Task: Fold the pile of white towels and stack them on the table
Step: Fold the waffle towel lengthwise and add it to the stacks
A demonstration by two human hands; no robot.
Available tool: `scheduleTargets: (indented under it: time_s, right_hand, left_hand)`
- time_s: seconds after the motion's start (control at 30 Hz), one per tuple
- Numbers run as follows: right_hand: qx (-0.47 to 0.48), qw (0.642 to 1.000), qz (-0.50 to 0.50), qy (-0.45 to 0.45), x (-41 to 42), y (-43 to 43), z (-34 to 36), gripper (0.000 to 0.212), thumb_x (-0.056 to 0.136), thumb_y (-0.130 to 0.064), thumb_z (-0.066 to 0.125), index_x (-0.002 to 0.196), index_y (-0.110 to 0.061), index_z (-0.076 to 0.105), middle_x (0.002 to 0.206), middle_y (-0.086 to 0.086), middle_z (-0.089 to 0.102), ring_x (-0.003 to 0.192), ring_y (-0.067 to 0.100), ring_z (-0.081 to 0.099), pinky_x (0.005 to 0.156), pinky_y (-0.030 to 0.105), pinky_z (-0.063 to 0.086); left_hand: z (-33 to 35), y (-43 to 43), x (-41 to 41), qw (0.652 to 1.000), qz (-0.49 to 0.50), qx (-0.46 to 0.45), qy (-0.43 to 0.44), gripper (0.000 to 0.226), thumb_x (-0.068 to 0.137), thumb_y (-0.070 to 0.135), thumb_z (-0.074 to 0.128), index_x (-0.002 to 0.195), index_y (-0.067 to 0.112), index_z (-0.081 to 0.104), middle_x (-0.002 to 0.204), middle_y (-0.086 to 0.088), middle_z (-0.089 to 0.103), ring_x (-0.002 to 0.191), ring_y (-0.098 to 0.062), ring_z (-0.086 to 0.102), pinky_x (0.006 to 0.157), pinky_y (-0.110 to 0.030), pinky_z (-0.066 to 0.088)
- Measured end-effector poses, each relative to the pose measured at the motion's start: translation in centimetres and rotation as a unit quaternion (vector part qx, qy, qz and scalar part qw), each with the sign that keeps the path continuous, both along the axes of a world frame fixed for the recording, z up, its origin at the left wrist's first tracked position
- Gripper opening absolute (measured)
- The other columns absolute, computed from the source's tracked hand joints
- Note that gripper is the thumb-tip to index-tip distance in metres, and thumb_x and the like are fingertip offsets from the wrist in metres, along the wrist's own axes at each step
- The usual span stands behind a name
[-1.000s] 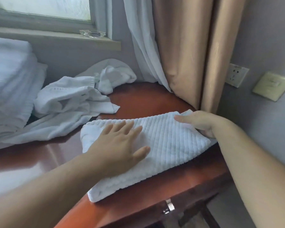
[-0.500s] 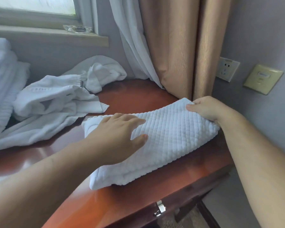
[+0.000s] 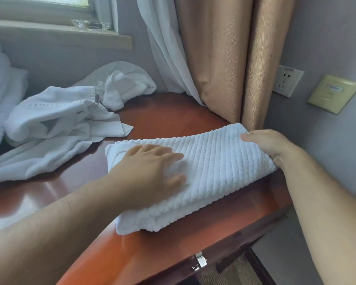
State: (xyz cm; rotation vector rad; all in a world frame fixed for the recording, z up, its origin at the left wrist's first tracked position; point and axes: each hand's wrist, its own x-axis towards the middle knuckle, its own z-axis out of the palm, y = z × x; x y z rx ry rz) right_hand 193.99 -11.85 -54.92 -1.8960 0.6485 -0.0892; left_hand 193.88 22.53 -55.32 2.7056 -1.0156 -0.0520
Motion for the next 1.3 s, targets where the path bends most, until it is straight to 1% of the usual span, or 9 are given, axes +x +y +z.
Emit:
scheduleTargets:
  time_s: [0.13,0.27,0.37,0.43,0.67,0.9,1.03,1.17,1.3]
  right_hand:
    - [-0.246,0.968,0.019,0.050,-0.3,1.4,0.2,0.022,0.085,-0.039,0.078,0.093,-0.018,0.076,0.092,0.001,0.076,0.083,0.020,0.073,0.072,0.037,0.058]
    - [-0.488,0.872,-0.013,-0.029,0.4,5.2,1.0,0.031,0.088,-0.038,0.065,0.117,-0.027,0.070,0.120,0.002,0.064,0.112,0.028,0.059,0.096,0.045,0.049]
    - [-0.379,0.914,0.145,-0.035,0.9,9.3,-0.1,0.047,0.097,-0.052,0.047,0.136,-0.030,0.059,0.142,-0.003,0.054,0.135,0.021,0.046,0.112,0.044,0.038]
    - [-0.419,0.880,0.220,0.055,0.9,10.6,-2.0,0.062,0.099,-0.062,0.028,0.154,-0.034,0.036,0.164,-0.003,0.027,0.153,0.019,0.017,0.124,0.047,0.014]
    - [-0.474,0.846,0.217,0.113,0.5,11.7,-2.3,0.067,0.100,-0.062,0.012,0.161,-0.034,0.013,0.170,0.000,0.002,0.156,0.021,-0.006,0.125,0.051,-0.002]
    - [-0.462,0.841,0.274,0.062,-1.6,19.9,-2.8,0.074,0.094,-0.067,0.009,0.160,-0.034,0.015,0.170,0.003,0.003,0.156,0.026,-0.006,0.123,0.052,-0.003]
    - [-0.472,0.833,0.287,0.028,-1.7,24.3,-3.4,0.076,0.093,-0.067,0.004,0.160,-0.035,0.016,0.170,0.006,0.006,0.156,0.029,-0.001,0.124,0.052,0.000]
    - [-0.455,0.849,0.268,0.001,-2.0,25.1,-3.7,0.066,0.099,-0.060,0.011,0.159,-0.035,0.023,0.169,0.002,0.014,0.156,0.026,0.006,0.125,0.049,0.005]
    - [-0.419,0.872,0.229,-0.112,-2.7,24.9,-3.9,0.046,0.105,-0.031,0.031,0.145,-0.028,0.053,0.154,-0.007,0.046,0.146,0.018,0.034,0.120,0.034,0.021]
  left_hand:
    - [-1.0,0.1,-0.5,0.999,-0.015,0.030,-0.015,0.095,0.065,0.096,0.012,0.147,0.049,0.029,0.149,0.025,0.032,0.141,-0.007,0.019,0.114,-0.031,0.008]
    - [-1.4,0.0,-0.4,0.999,-0.016,0.043,-0.024,0.100,0.064,0.098,0.013,0.150,0.048,0.020,0.155,0.023,0.024,0.144,-0.008,0.014,0.117,-0.035,0.006]
    - [-1.4,0.3,0.0,1.000,-0.012,0.024,-0.005,0.092,0.072,0.091,0.013,0.152,0.046,0.022,0.159,0.026,0.020,0.146,-0.004,0.010,0.116,-0.031,0.001]
    - [-1.6,1.1,0.4,1.000,-0.007,0.016,0.019,0.081,0.083,0.084,0.018,0.155,0.045,0.019,0.162,0.027,0.015,0.149,-0.002,0.004,0.117,-0.028,-0.003]
    - [-2.0,4.7,0.1,0.997,0.058,0.003,0.046,0.083,0.082,0.083,0.026,0.156,0.048,0.017,0.164,0.025,0.007,0.152,-0.002,-0.005,0.123,-0.036,-0.008]
    - [-3.8,10.7,-1.3,0.950,0.181,-0.243,0.070,0.059,0.100,0.042,0.050,0.155,0.026,0.036,0.162,0.011,0.029,0.148,-0.009,0.023,0.120,-0.031,0.021]
    - [-3.4,11.8,-1.5,0.869,0.306,-0.366,0.133,0.059,0.097,0.037,0.056,0.151,0.021,0.039,0.121,0.004,0.066,0.106,-0.012,0.063,0.094,-0.025,0.045]
    - [-1.8,12.2,-1.2,0.855,0.321,-0.330,0.238,0.078,0.074,0.063,0.052,0.131,0.011,0.060,0.095,-0.007,0.075,0.092,-0.026,0.071,0.096,-0.047,0.054]
    - [-0.7,11.1,-1.4,0.829,0.281,-0.326,0.358,0.061,0.069,0.063,0.067,0.104,0.013,0.074,0.095,-0.006,0.077,0.083,-0.020,0.074,0.088,-0.038,0.061]
